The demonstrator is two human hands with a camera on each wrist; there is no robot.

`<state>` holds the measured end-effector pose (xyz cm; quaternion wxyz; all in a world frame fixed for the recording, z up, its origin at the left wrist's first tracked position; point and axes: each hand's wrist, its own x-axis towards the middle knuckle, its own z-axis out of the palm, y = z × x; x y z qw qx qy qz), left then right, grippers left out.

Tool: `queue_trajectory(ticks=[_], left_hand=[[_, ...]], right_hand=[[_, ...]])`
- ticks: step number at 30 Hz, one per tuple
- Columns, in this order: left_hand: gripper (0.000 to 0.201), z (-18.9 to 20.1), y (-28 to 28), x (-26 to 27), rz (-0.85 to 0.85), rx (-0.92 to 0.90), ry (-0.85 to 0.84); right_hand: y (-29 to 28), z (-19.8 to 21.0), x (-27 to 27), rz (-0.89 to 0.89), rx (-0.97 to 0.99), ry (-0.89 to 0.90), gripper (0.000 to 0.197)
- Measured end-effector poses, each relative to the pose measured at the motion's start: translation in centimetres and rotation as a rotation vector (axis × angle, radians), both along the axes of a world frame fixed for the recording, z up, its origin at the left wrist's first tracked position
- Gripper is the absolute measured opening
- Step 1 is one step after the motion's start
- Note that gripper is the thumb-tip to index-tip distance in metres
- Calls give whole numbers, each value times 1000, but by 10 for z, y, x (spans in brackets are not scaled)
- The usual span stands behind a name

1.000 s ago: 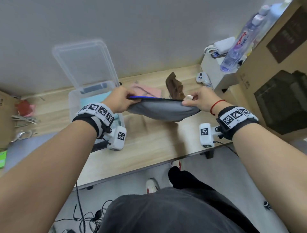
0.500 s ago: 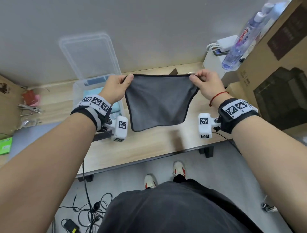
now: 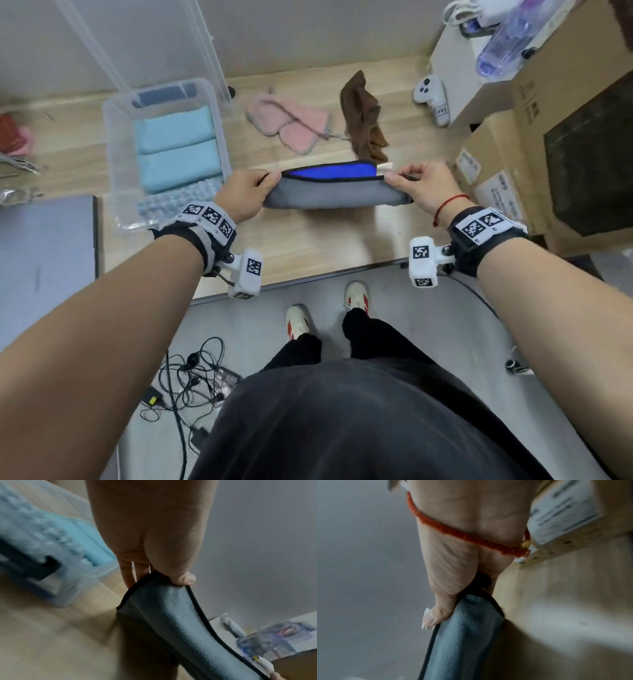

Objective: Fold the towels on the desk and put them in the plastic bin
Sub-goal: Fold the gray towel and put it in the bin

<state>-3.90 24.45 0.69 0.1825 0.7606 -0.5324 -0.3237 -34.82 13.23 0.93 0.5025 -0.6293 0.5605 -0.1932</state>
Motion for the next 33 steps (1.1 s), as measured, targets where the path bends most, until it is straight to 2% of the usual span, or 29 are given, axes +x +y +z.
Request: queue_trajectory(ticks=[3, 6, 9, 13, 17, 22, 26, 30, 33], left_hand=[[50, -44, 25, -10, -87, 142, -1], [48, -68, 44, -17, -168, 236, -84], [39, -97, 51, -18, -140, 253, -55], [30, -103, 41, -15, -23, 192, -29], [31, -106, 17, -13, 61, 157, -18], [28, -124, -5, -3, 128, 209, -51], [30, -134, -16, -3, 207, 235, -48], [23, -144, -18, -2, 271, 299, -71], [20, -146, -15, -2, 313, 352, -97]], right_hand=[[20, -48, -15, 70, 113, 104, 17], [34, -73, -23, 141, 169, 170, 9], [36, -95, -20, 147, 215, 193, 13], [19, -102, -7, 108, 152, 167, 18], [-6, -110, 6, 70, 97, 127, 15], [-29, -122, 18, 78, 80, 166, 10], [-40, -135, 24, 90, 65, 226, 8], [-49, -142, 27, 70, 34, 340, 9], [-51, -146, 27, 97, -40, 477, 21]])
